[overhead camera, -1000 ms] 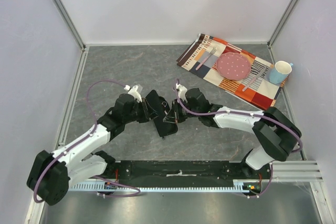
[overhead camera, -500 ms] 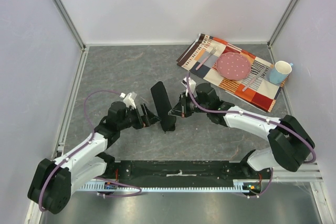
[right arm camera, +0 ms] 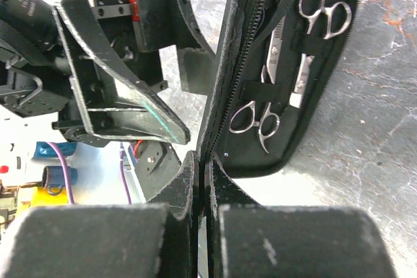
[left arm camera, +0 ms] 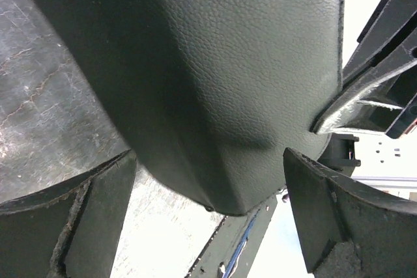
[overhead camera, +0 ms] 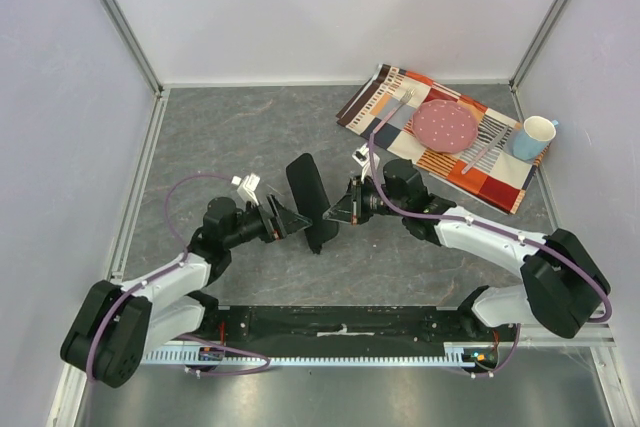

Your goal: Sort the hair-cutting tools

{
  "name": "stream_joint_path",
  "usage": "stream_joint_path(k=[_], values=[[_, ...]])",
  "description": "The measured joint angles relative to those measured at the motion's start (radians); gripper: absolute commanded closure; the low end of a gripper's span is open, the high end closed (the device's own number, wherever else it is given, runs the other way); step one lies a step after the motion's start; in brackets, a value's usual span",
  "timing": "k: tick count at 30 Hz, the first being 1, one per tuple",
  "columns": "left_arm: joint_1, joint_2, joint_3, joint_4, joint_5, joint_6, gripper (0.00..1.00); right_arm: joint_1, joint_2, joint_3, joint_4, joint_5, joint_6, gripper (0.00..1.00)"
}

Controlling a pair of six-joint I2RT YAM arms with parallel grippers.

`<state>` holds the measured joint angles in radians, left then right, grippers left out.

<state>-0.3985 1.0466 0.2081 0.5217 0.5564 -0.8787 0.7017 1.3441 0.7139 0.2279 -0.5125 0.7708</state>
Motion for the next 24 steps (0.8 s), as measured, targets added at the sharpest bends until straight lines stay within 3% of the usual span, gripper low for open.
stream_joint_path(k=[10, 24], values=[[0.007, 0.127, -0.034, 0.203, 0.010, -0.016, 0.00, -0.006, -0.005, -0.021, 0.064, -0.033, 0.068, 1.00], [0.034, 0.497, -0.098, 0.751, 0.074, -0.193, 0.00, -0.021, -0.004, -0.130, 0.275, -0.052, 0.245, 1.00]])
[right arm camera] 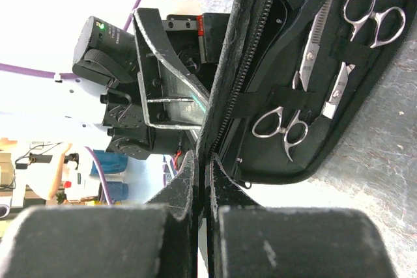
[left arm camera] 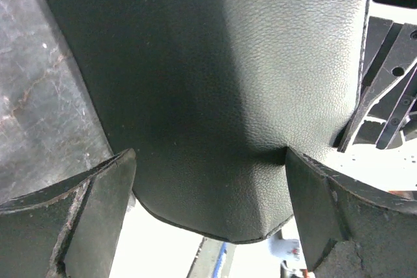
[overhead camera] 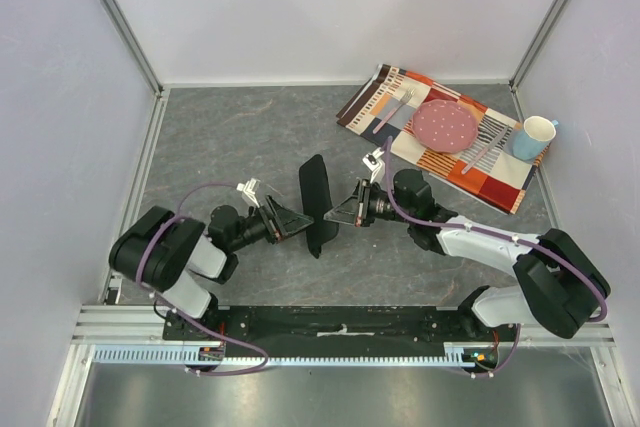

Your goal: Sort the hair-cutting tools

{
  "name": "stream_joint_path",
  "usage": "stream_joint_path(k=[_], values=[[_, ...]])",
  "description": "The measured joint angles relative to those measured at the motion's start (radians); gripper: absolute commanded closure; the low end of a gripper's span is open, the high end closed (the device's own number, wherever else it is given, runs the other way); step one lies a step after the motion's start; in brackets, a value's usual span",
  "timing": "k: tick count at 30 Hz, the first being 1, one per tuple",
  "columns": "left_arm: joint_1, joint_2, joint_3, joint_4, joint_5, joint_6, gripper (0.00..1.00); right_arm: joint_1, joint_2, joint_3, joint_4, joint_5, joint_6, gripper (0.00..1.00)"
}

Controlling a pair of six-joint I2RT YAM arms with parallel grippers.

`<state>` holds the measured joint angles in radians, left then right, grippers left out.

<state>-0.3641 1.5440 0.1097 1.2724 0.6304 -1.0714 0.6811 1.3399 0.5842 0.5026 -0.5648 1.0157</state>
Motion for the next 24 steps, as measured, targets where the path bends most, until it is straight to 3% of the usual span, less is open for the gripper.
stream_joint_path(k=[5, 13, 24], values=[[0.005, 0.128, 0.015, 0.108, 0.051, -0.097, 0.00, -0.005, 0.000, -0.018, 0.015, 0.003, 0.019, 1.00], [0.009, 0.117, 0.029, 0.105, 0.073, -0.115, 0.00, -0.005, -0.002, -0.024, 0.050, -0.007, 0.034, 1.00], [0.012, 0.115, 0.062, 0.104, 0.087, -0.171, 0.00, 0.034, 0.002, -0.095, 0.227, 0.024, 0.156, 1.00]])
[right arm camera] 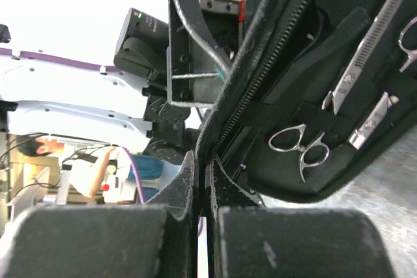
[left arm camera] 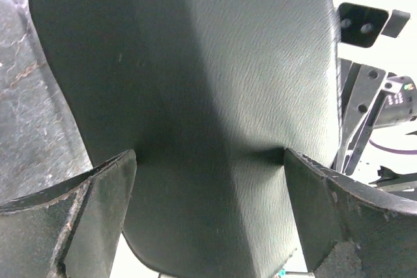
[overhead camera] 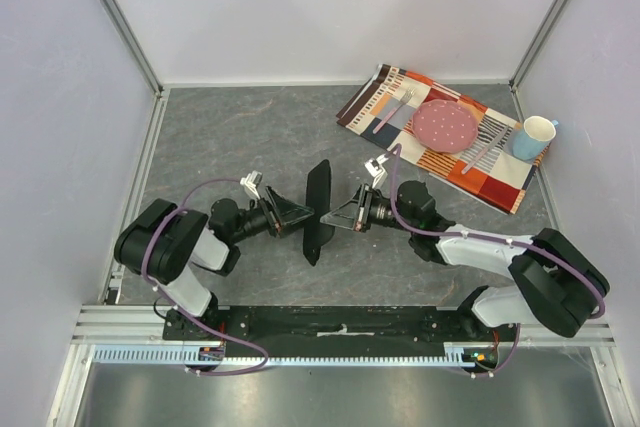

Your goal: Sort the hair-cutting tools

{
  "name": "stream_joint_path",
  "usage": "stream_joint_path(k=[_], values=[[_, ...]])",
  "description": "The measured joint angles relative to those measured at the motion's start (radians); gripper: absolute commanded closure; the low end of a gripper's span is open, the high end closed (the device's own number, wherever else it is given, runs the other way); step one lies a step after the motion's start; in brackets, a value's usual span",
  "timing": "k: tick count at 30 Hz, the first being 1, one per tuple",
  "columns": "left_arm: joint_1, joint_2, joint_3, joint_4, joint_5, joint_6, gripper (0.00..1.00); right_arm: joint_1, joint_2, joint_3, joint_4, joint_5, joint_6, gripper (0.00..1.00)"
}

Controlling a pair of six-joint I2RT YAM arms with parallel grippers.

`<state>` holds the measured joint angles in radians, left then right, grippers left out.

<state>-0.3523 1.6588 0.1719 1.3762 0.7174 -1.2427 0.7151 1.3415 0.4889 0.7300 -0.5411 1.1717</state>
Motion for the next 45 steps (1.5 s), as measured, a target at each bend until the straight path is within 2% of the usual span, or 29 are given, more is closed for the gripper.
stream_joint_path(k=[4, 13, 19, 28, 30, 33, 36, 42, 43, 45], values=[[0.009, -0.059, 0.013, -0.021, -0.003, -0.010, 0.00, 0.038, 0.023, -0.008, 0.082, 0.000, 0.057, 1.00], [0.011, -0.372, 0.030, -0.174, -0.025, 0.050, 0.01, 0.088, 0.072, -0.008, 0.337, -0.043, 0.112, 1.00], [0.011, -0.406, 0.028, -0.208, -0.031, 0.053, 0.01, 0.089, 0.183, -0.008, 0.475, -0.076, 0.200, 1.00], [0.011, -0.467, 0.007, -0.311, -0.030, 0.054, 0.02, 0.101, 0.290, -0.004, 0.542, -0.145, 0.269, 1.00], [0.011, -0.492, 0.007, -0.335, -0.031, 0.055, 0.04, 0.101, 0.290, 0.000, 0.549, -0.156, 0.273, 1.00], [0.011, -0.531, 0.007, -0.362, -0.035, 0.055, 0.12, 0.101, 0.291, 0.004, 0.558, -0.170, 0.276, 1.00], [0.011, -0.558, 0.008, -0.395, -0.041, 0.059, 0.27, 0.101, 0.291, 0.004, 0.566, -0.182, 0.277, 1.00], [0.011, -0.593, 0.013, -0.433, -0.054, 0.067, 0.37, 0.103, 0.291, 0.006, 0.568, -0.196, 0.284, 1.00], [0.011, -0.597, 0.013, -0.436, -0.056, 0.067, 0.38, 0.103, 0.291, 0.006, 0.568, -0.199, 0.284, 0.99], [0.011, -0.608, 0.016, -0.452, -0.059, 0.069, 0.38, 0.103, 0.290, 0.006, 0.568, -0.204, 0.279, 0.86]])
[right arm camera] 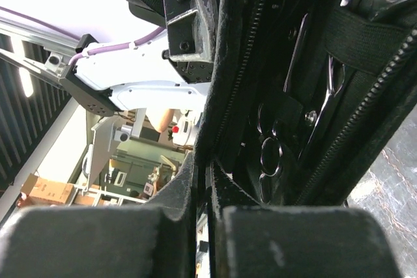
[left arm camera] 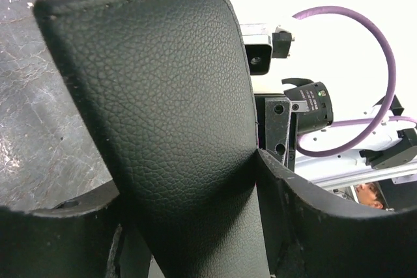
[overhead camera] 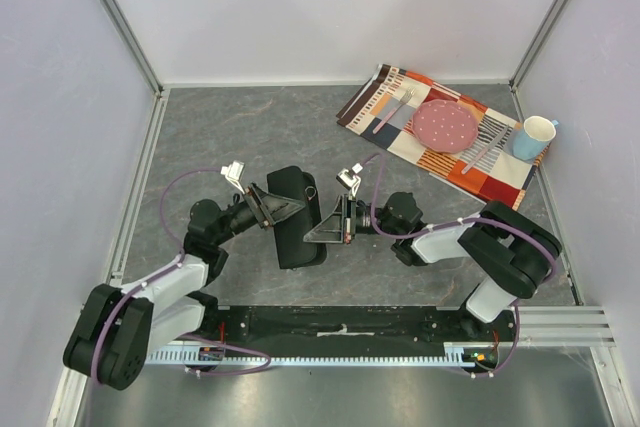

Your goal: Sort the hair-cutting tools

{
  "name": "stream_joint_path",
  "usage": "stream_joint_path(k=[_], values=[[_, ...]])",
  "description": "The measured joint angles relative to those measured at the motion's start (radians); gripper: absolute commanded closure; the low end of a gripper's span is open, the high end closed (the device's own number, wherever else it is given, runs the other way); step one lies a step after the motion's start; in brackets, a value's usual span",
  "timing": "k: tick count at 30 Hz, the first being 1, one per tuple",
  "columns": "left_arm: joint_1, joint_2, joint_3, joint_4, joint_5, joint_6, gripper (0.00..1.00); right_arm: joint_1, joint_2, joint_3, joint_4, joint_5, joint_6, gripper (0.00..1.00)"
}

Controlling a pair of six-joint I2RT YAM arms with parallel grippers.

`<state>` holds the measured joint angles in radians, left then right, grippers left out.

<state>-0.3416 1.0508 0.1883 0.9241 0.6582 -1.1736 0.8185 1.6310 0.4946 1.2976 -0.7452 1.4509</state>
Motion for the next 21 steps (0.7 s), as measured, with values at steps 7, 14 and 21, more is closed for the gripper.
stream_joint_path(k=[7, 14, 21], values=[[-0.008, -0.065, 0.047, -0.079, 0.000, 0.026, 0.44, 0.011, -0.098, 0.000, -0.063, -0.027, -0.107, 0.47], [-0.008, -0.135, 0.107, -0.191, -0.006, 0.084, 0.46, 0.004, -0.290, 0.061, -0.433, -0.018, -0.352, 0.37], [-0.008, -0.164, 0.138, -0.301, -0.010, 0.133, 0.47, -0.050, -0.520, 0.150, -0.977, 0.132, -0.667, 0.31]])
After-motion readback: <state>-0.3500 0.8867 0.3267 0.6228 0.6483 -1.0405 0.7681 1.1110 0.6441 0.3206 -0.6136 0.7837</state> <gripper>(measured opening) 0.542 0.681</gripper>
